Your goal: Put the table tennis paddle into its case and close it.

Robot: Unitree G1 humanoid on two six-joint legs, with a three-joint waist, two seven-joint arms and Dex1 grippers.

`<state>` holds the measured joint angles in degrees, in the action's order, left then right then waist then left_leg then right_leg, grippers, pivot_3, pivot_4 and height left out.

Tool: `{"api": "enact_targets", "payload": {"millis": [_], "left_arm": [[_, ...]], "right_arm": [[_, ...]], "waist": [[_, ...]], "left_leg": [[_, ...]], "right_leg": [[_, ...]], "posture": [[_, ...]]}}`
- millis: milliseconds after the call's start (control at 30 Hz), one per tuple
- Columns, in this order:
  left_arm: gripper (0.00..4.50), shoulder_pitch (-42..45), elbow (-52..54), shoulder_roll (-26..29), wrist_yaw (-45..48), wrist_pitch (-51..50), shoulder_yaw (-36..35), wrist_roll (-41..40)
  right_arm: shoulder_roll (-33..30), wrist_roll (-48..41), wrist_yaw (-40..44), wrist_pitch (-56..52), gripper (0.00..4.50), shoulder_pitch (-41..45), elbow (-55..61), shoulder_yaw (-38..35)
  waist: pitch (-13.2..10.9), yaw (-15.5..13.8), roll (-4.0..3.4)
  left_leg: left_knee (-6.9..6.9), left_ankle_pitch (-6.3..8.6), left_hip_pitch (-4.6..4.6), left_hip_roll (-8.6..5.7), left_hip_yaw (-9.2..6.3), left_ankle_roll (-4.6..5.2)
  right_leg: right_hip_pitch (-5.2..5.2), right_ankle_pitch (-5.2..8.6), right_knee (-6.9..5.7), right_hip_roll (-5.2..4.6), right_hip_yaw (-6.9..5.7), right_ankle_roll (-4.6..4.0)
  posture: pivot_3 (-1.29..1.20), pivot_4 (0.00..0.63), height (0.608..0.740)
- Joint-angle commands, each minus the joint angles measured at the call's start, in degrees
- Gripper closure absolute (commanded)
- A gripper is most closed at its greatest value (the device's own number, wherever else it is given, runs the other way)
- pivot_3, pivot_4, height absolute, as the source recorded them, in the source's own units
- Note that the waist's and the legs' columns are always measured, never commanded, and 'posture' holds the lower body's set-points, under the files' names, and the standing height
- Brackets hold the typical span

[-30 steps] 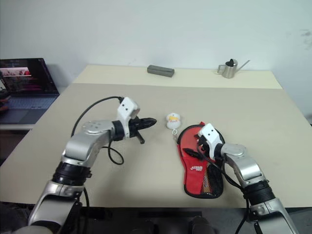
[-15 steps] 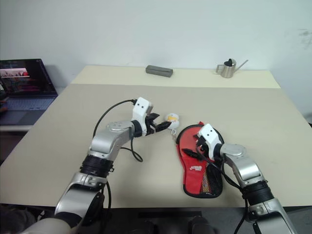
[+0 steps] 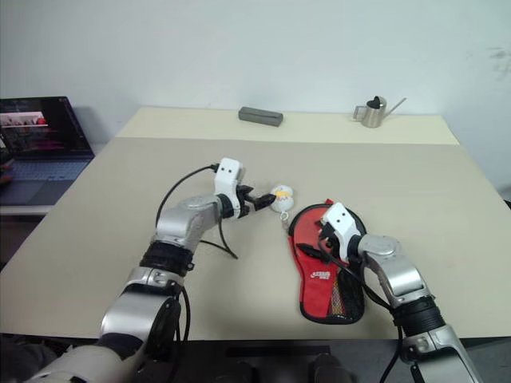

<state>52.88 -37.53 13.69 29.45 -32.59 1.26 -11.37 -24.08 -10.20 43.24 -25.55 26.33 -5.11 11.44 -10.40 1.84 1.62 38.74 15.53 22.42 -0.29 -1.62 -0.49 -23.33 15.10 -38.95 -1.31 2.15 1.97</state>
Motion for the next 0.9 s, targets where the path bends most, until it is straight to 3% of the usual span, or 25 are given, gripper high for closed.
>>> {"api": "enact_targets", "payload": {"millis": [33, 433, 900], "left_arm": [[0.03, 4.10, -4.46, -0.67, 4.27, 3.92, 2.52, 2.17], [0.03, 11.86, -22.23, -2.71, 5.51, 13.17, 2.58, 6.90], [0.03, 13.99, -28.05, -5.40, 6.52, 15.89, 2.01, 8.53]], "right_arm": [[0.92, 1.22, 0.19, -1.24, 0.00, -0.69, -1.37, 1.92], [0.73, 2.31, -1.09, -0.79, 0.00, -2.09, -0.69, 0.62], [1.02, 2.60, -4.72, -0.46, 0.00, -3.39, -2.60, -1.61]], "waist": [[0.00, 0.00, 0.00], [0.01, 0.05, 0.01], [0.01, -0.05, 0.03]], "left_leg": [[0.00, 0.00, 0.00, -0.01, 0.00, 0.00], [-0.02, 0.00, -0.04, -0.01, 0.07, 0.00], [-0.02, 0.00, -0.02, -0.03, 0.07, 0.00]], "right_leg": [[0.00, 0.00, 0.00, 0.00, -0.01, 0.00], [0.00, 0.00, 0.01, 0.03, 0.00, 0.02], [0.00, -0.01, 0.00, 0.02, -0.01, 0.04]], "posture": [[0.00, 0.150, 0.740], [0.00, 0.150, 0.740], [0.00, 0.150, 0.740]]}}
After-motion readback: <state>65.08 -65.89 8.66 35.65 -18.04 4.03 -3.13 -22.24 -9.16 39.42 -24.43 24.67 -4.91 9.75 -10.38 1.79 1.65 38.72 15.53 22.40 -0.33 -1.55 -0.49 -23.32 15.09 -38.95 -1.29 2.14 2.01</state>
